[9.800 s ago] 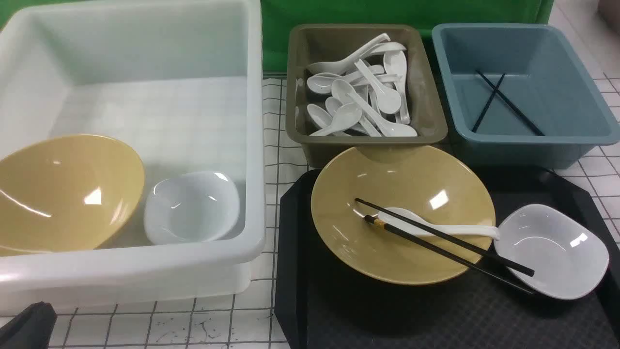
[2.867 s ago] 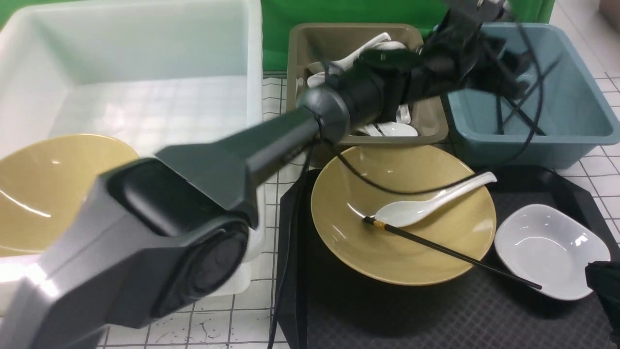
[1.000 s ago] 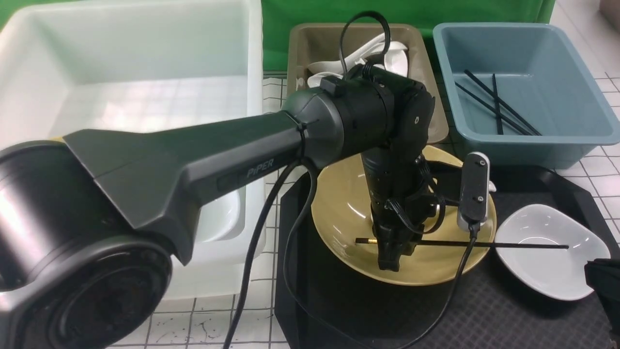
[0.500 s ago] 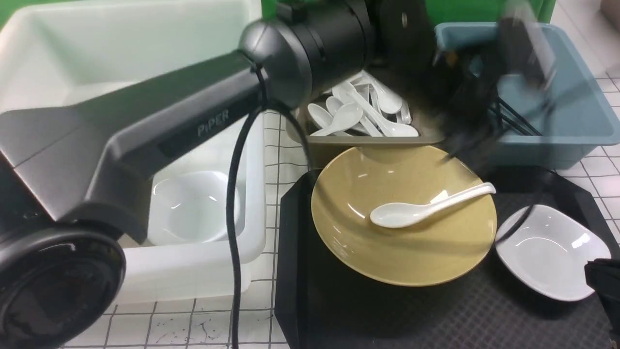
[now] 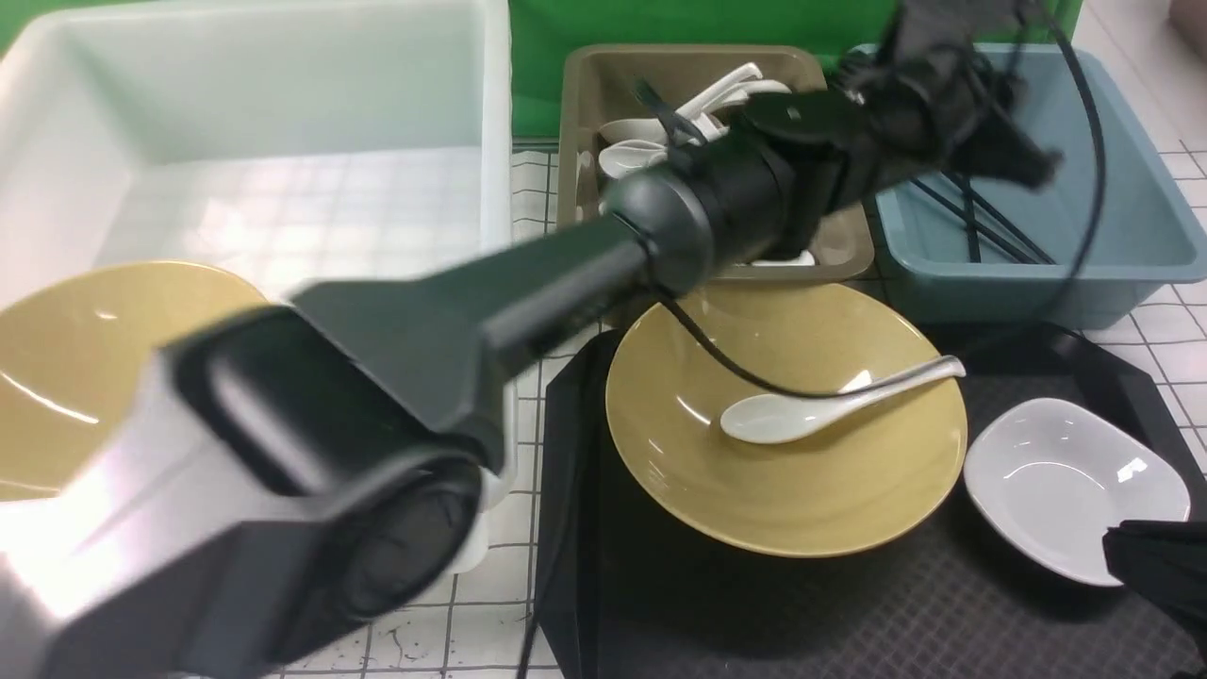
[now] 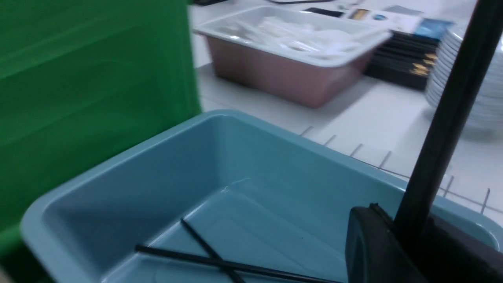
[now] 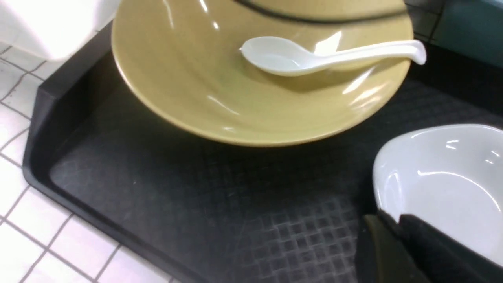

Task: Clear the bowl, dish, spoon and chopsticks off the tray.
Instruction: Use the left arm to put a chopstick into the small storage box on the right, then use the left arm to grab the soup spoon in the middle

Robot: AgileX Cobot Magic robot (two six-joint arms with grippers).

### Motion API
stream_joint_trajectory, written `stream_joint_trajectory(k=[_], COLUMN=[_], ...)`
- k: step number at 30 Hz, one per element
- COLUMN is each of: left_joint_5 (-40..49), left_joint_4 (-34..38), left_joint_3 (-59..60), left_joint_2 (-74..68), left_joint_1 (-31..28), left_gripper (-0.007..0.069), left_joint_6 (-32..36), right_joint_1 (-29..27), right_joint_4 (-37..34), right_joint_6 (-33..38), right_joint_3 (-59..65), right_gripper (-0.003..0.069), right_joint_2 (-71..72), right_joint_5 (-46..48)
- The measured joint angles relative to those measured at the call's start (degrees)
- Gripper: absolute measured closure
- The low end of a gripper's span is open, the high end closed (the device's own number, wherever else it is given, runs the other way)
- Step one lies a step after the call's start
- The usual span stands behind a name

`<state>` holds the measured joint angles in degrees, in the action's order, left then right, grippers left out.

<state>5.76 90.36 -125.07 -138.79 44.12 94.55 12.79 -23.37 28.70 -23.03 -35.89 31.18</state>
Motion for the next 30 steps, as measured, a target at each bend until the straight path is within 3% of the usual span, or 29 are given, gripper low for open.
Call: stream_joint_trajectory(k=[5, 12, 17, 20, 24, 27, 29, 30], left_joint_5=[-2.19, -1.73, -2.95, -2.95, 0.64, 10.56, 17.67, 25.54], left_joint_4=[1.45, 1.40, 0.63, -2.71, -6.28, -12.49, -18.02, -25.34], left_joint_3=[-1.11, -1.22, -1.29, 0.54, 5.96, 12.03, 14.33, 15.79], left_joint_2=[-2.23, -2.74, -1.03, 2.63, 9.10, 15.00, 16.97, 18.86], left_joint_1=[0.11, -0.07, -0.07, -0.07, -0.01, -0.80, -1.34, -1.99], left_gripper=[0.0576, 0.0279, 0.0186, 0.0230, 0.0398, 0.0564, 0.0602, 0.0620], left_joint_6=[1.90, 2.40, 1.68, 1.24, -4.03, -14.25, -21.42, -29.81], right_joint_1=[0.20, 0.30, 0.30, 0.30, 0.30, 0.30, 0.30, 0.30], right_joint_4=[0.00, 0.00, 0.00, 0.00, 0.00, 0.00, 0.00, 0.00], right_joint_6=[0.00, 0.00, 0.00, 0.00, 0.00, 0.00, 0.00, 0.00], right_joint_3=[0.00, 0.00, 0.00, 0.00, 0.00, 0.00, 0.00, 0.00], right_gripper=[0.0559, 0.0559, 0.0557, 0.0552, 0.0552, 0.0548, 0.0547, 0.0545], right_joint_2=[0.00, 0.00, 0.00, 0.00, 0.00, 0.00, 0.00, 0.00], right_joint_5=[0.00, -0.06, -0.06, -0.06, -0.24, -0.47, -0.47, -0.69])
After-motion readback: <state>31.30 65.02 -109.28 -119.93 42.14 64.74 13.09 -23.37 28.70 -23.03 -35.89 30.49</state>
